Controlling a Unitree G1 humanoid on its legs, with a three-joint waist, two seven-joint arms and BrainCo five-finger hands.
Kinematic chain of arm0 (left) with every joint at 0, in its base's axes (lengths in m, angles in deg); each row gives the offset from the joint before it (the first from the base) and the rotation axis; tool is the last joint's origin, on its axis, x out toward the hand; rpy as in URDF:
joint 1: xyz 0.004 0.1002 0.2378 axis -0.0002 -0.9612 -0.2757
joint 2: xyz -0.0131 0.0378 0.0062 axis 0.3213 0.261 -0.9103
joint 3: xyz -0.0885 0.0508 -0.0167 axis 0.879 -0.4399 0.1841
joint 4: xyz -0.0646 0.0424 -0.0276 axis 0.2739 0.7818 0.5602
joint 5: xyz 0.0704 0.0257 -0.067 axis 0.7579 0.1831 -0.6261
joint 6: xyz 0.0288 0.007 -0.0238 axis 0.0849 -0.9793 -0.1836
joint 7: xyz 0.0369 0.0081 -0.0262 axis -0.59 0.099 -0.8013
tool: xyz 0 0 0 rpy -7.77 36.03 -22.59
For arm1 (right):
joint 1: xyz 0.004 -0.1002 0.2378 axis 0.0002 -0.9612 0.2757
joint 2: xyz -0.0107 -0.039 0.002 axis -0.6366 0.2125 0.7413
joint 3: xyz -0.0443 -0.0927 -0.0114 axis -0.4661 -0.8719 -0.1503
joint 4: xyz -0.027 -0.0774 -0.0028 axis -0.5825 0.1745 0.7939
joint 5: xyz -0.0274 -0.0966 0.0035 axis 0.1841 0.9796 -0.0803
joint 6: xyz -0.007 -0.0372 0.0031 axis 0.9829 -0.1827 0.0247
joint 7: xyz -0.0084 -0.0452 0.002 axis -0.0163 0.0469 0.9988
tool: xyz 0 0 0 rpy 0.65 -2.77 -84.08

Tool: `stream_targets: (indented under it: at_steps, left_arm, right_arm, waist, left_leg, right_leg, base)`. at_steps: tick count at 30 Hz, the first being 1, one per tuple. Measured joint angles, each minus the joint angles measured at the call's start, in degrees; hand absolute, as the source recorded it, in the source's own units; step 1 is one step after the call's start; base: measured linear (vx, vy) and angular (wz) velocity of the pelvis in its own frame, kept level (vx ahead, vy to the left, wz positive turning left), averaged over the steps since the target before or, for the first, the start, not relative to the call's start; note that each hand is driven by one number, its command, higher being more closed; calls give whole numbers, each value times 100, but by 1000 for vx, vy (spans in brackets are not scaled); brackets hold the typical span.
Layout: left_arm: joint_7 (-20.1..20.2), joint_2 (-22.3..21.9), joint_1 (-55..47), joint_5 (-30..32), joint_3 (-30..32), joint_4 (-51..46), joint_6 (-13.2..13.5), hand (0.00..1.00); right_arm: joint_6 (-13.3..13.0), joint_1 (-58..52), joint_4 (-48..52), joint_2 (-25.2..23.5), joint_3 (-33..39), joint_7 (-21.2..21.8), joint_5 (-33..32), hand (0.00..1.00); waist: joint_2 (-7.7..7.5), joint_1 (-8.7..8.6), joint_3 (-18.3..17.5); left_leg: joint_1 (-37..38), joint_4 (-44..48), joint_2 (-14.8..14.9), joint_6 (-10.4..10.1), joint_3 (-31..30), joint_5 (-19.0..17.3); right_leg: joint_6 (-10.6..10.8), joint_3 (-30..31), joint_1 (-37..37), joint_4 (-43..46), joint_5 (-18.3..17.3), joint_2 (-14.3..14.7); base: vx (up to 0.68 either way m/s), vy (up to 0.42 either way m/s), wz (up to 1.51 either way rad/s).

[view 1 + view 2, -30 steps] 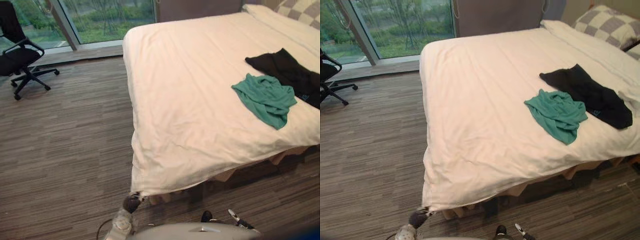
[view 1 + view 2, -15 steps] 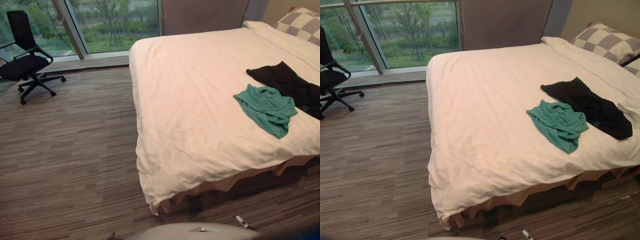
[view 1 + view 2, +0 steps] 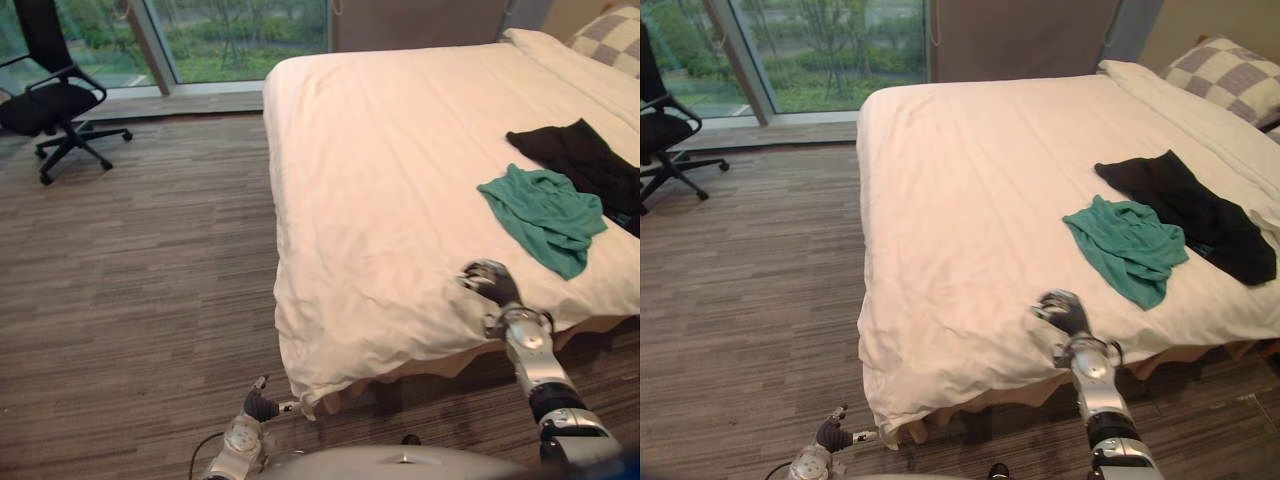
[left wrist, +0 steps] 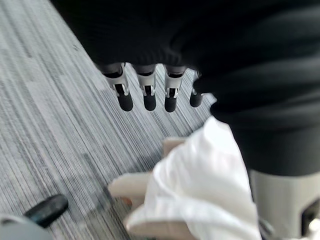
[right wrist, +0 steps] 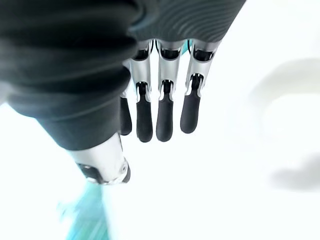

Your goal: Tidy the bed and pick cloth on bed and put in laundry

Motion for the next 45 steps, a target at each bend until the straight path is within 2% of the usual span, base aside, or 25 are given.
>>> stream_targets:
  at_steps: [1, 2, 3, 5, 6, 7, 8, 10, 11, 12, 13, 14, 16, 18, 20, 22, 26, 28, 32, 34, 37, 43, 45]
  left_arm:
    - [-39, 16, -100, -53, 6, -27, -2, 0]
    - [-71, 49, -196, -130, 5, -27, -7, 0]
    - [-81, 68, -261, -137, 5, -27, 10, 0]
    - [-115, 115, -381, -204, 5, -27, 185, 0]
    - [-148, 125, -398, -239, 1, -27, 265, 0]
    - [-196, 120, -410, -341, 1, -27, 412, 0]
    - [-201, 115, -409, -362, 2, -32, 455, 0]
    - [-228, 157, -399, -402, -1, -170, 675, 0]
    - [-239, 178, -387, -409, 0, -221, 704, 0]
    - [-270, 220, -277, -415, -2, -292, 762, 0]
    - [-329, 251, -214, -460, 1, -427, 776, 0]
    - [-351, 258, -159, -555, 1, -490, 794, 0]
    - [-435, 246, 194, -793, 1, -731, 784, 0]
    - [-436, 200, 469, -804, 12, -932, 666, 0]
    - [-398, 184, 824, -806, 14, -1062, 557, 0]
    - [-323, 177, 1143, -862, 16, -1101, 467, 0]
    - [-161, 123, 1978, -1119, -3, -1063, 412, 0]
    - [-159, 67, 2585, -1500, -6, -777, 339, 0]
    - [-186, -13, 3204, -1903, 4, -413, 133, 0]
    - [-195, -183, 3490, -2132, 39, -386, -17, 0]
    - [-207, -518, 3867, -2184, 404, -431, -50, 0]
    - [-435, -849, 4151, -2568, 1143, -547, -265, 0]
    - [-504, -959, 4156, -2623, 1467, -626, -275, 0]
  right_arm:
    - [-7, -4, 513, -1, -174, 262, -50, 100]
    - [27, 2, 1327, -42, -553, 759, -304, 100]
    - [171, 9, 1665, -125, -764, 1037, -531, 100]
    - [594, 24, 2000, -335, -1292, 1493, -832, 100]
    - [739, 30, 1991, -393, -1441, 1585, -885, 100]
    - [1014, 33, 1932, -459, -1727, 1706, -886, 100]
    - [1101, 42, 1906, -468, -1847, 1726, -885, 100]
    - [1534, 282, 1808, -654, -2506, 1684, -882, 100]
    - [1604, 414, 1753, -706, -2636, 1647, -882, 100]
    - [1754, 770, 1613, -848, -2781, 1495, -879, 100]
    - [1837, 1086, 1438, -1028, -2797, 1254, -873, 100]
    - [1858, 1245, 1361, -1102, -2790, 1116, -870, 100]
    - [1881, 1941, 1078, -1302, -2779, 694, -858, 100]
    - [1927, 2391, 913, -1446, -2771, 534, -722, 100]
    - [1947, 2763, 582, -1568, -2693, 426, -575, 100]
    - [1975, 2968, 356, -1569, -2669, 335, -456, 100]
    - [2010, 3260, 123, -1439, -2130, 113, -408, 100]
    - [2049, 3552, 62, -1340, -1780, -53, -413, 100]
    - [2291, 3843, -254, -1252, -1427, -311, -466, 100]
    - [2392, 3855, -579, -1273, -1307, -437, -732, 100]
    - [2422, 3837, -846, -1347, -1298, -582, -763, 100]
    - [2418, 3640, -1320, -1812, -1221, -657, -892, 100]
    - [2373, 3315, -1650, -2015, -908, -656, -940, 100]
  waist:
    - [-12, 16, 16]
    - [-41, 25, 38]
    - [-65, 24, 54]
    - [-138, 53, 106]
    - [-153, 81, 130]
    - [-127, 173, 180]
    - [-100, 209, 214]
    - [-198, 351, 345]
    - [-205, 367, 406]
    - [-288, 464, 640]
    - [-279, 545, 844]
    - [-334, 609, 920]
    - [-262, 798, 1520]
    - [-170, 838, 1901]
    - [-79, 842, 2107]
    - [-6, 882, 2158]
    - [108, 914, 2222]
    - [267, 877, 2306]
    - [375, 830, 2355]
    - [430, 800, 2374]
    - [538, 739, 2407]
    - [554, 423, 2423]
    - [538, 343, 2432]
  left_leg:
    - [-2, 7, -4, 8, -19, -5]
    - [-3, 33, -6, 25, -83, -15]
    - [-1, 64, -6, 27, -151, -16]
    - [1, 114, -3, 29, -273, -17]
    - [-6, 125, -2, 32, -296, -19]
    - [-32, 162, -1, 78, -310, -47]
    - [-47, 178, -2, 85, -321, -51]
    - [-361, 258, -28, 114, -548, -39]
    - [-484, 310, -35, 119, -611, -25]
    - [-654, 424, -33, 107, -740, 16]
    - [-943, 527, -14, 84, -874, 46]
    - [-1086, 604, 4, 68, -928, 67]
    - [-1586, 857, 69, 31, -1101, 173]
    - [-1920, 893, 49, -5, -1181, 276]
    - [-2248, 871, 10, 30, -1225, 437]
    - [-2505, 878, -7, 48, -1224, 507]
    - [-3137, 1097, -60, 63, -1219, 579]
    - [-3537, 1268, -84, 67, -1216, 582]
    - [-3942, 1285, -100, 71, -1192, 663]
    - [-4148, 1271, -93, 64, -1110, 711]
    - [-4411, 1264, -67, 62, -1022, 782]
    - [-4631, 1321, -7, 61, -874, 788]
    - [-4639, 1409, 27, 54, -816, 733]
  right_leg:
    - [5, -2, 5, -1, 6, -4]
    - [10, -17, 33, -2, 13, -8]
    - [9, -44, 73, -3, 14, -14]
    - [9, -121, 141, -4, 13, -17]
    - [9, -142, 153, -5, 13, -18]
    - [9, -145, 150, -6, 13, -19]
    - [9, -147, 149, -6, 13, -23]
    - [-68, -287, 19, 6, -40, -64]
    - [-107, -331, -34, 26, -65, -74]
    - [-142, -402, -83, 31, -80, -73]
    - [-263, -503, -241, 43, -112, -54]
    - [-300, -549, -365, 112, -131, -50]
    - [-440, -663, -898, 659, -258, -109]
    - [-498, -715, -1288, 957, -320, -199]
    - [-515, -742, -1662, 1111, -311, -265]
    - [-542, -746, -1927, 1167, -287, -298]
    - [-559, -684, -2633, 1487, -270, -431]
    - [-560, -631, -3058, 1696, -270, -513]
    - [-568, -596, -3576, 1909, -274, -585]
    - [-615, -455, -3921, 2078, -308, -612]
    - [-670, -349, -4330, 2305, -373, -676]
    - [-705, -282, -4629, 2435, -401, -689]
    - [-743, -229, -4631, 2454, -429, -682]
  base:
    - [-1, 2, 6]
    - [-10, -4, 12]
    - [-14, -9, 16]
    - [-27, -19, 16]
    - [-55, -23, 12]
    - [-77, -18, 6]
    - [-134, -27, 13]
    - [-160, -39, 33]
    - [-132, -59, 47]
    - [-152, -80, 53]
    - [-177, -85, 53]
    - [-164, -76, 47]
    - [-151, -47, 37]
    - [-168, -17, 25]
    - [-152, 6, 18]
    - [-77, 17, 7]
    - [-19, 5, -1]
    - [-43, 2, -2]
    - [-49, -23, -2]
    - [-39, -28, -6]
    - [-35, -51, -6]
    - [-15, -19, -5]
    - [19, -4, -10]
